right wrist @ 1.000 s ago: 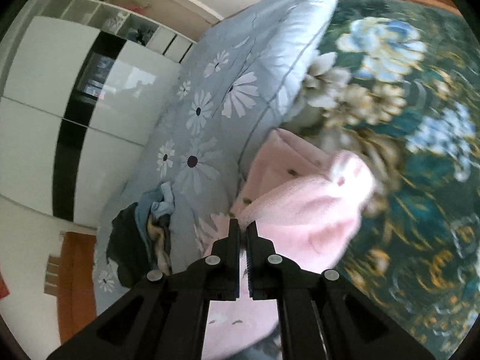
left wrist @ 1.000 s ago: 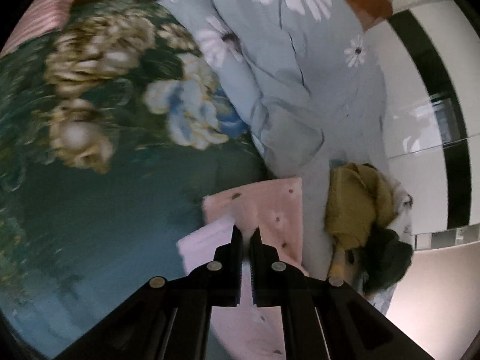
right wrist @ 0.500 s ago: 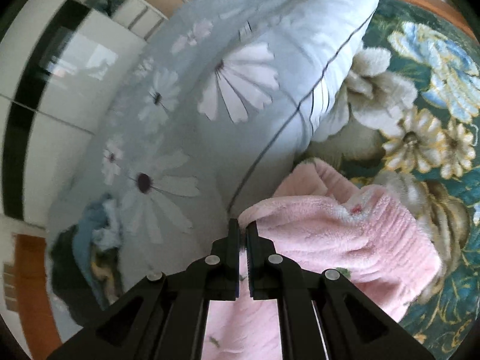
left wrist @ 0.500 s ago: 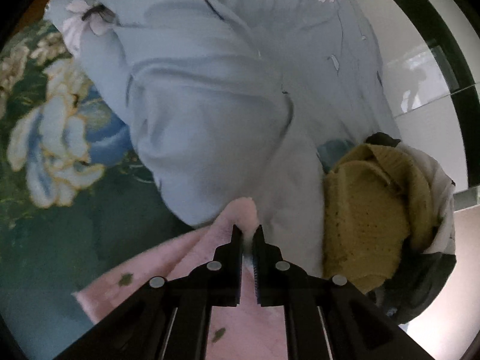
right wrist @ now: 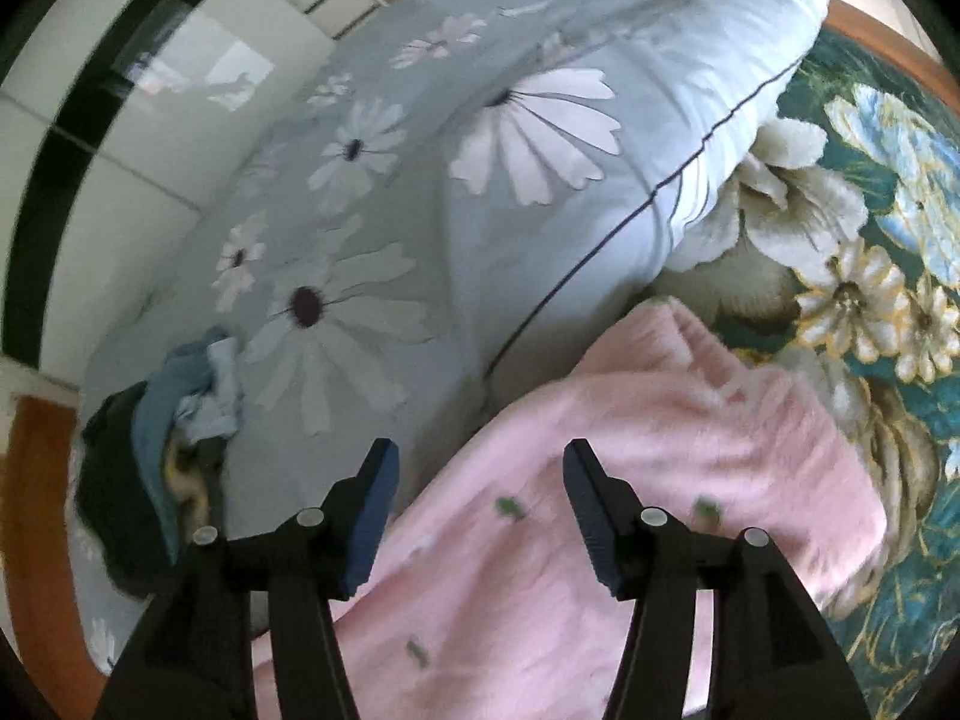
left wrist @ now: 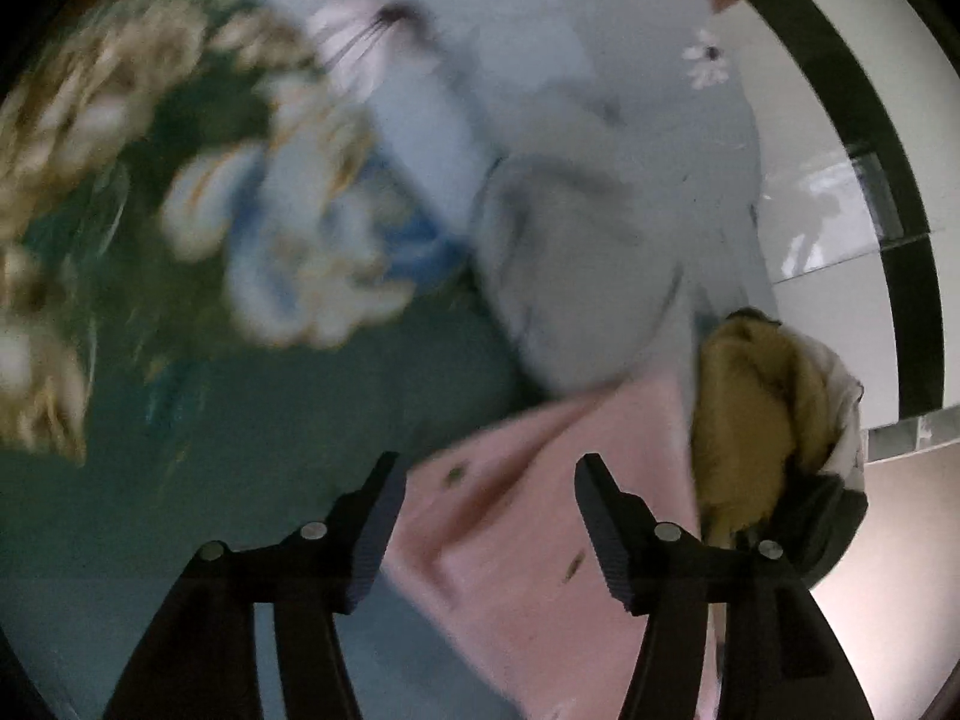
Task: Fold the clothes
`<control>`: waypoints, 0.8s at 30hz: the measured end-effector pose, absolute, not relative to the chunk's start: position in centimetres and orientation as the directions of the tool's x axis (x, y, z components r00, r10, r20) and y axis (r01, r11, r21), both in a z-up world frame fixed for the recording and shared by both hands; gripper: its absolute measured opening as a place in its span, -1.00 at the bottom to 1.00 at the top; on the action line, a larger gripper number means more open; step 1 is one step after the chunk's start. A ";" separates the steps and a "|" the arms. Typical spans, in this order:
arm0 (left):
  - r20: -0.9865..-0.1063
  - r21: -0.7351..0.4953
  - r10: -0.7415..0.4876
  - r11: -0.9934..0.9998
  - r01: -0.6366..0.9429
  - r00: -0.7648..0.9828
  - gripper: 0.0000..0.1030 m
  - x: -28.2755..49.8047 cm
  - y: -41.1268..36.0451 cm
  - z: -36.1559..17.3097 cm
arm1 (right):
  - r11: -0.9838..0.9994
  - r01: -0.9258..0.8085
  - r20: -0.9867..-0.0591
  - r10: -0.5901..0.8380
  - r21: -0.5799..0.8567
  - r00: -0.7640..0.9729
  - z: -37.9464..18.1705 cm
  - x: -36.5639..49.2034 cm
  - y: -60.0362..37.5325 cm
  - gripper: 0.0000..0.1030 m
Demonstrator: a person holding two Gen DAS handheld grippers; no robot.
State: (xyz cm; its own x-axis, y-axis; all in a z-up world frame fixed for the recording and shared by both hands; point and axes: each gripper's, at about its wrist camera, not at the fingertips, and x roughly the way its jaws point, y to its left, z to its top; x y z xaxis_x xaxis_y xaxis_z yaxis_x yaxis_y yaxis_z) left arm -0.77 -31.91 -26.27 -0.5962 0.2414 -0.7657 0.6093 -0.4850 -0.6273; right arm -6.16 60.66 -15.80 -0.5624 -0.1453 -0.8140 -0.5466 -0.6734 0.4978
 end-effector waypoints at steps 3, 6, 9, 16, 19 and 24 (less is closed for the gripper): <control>-0.739 -0.670 0.291 -0.412 0.618 -0.607 0.23 1.2 -31.0 -28.5 | -0.678 -0.499 -0.771 -0.158 0.539 -0.617 -14.4 -2.5 59.5 0.41; -0.694 -0.720 0.336 -0.318 0.616 -0.637 0.26 2.0 -30.1 -30.6 | -0.684 -0.503 -0.772 -0.140 0.528 -0.620 -14.3 1.8 59.4 0.41; -0.691 -0.723 0.334 -0.301 0.622 -0.641 0.25 1.8 -29.0 -31.6 | -0.626 -0.581 -0.801 -0.122 0.520 -0.586 -16.4 6.1 60.8 0.42; -0.706 -0.708 0.274 -0.237 0.666 -0.653 -0.55 2.2 -27.9 -32.7 | -0.381 -0.697 -0.784 -0.150 0.608 -0.602 -22.6 12.1 64.1 0.42; -0.708 -0.705 0.256 -0.210 0.677 -0.658 -0.71 2.5 -28.1 -32.8 | -0.343 -0.695 -0.769 -0.160 0.632 -0.619 -24.1 11.5 64.3 0.42; -0.674 -0.737 0.244 -0.161 0.657 -0.697 -0.76 3.0 -28.3 -32.1 | -0.282 -0.702 -0.751 -0.127 0.654 -0.649 -25.5 10.0 64.7 0.42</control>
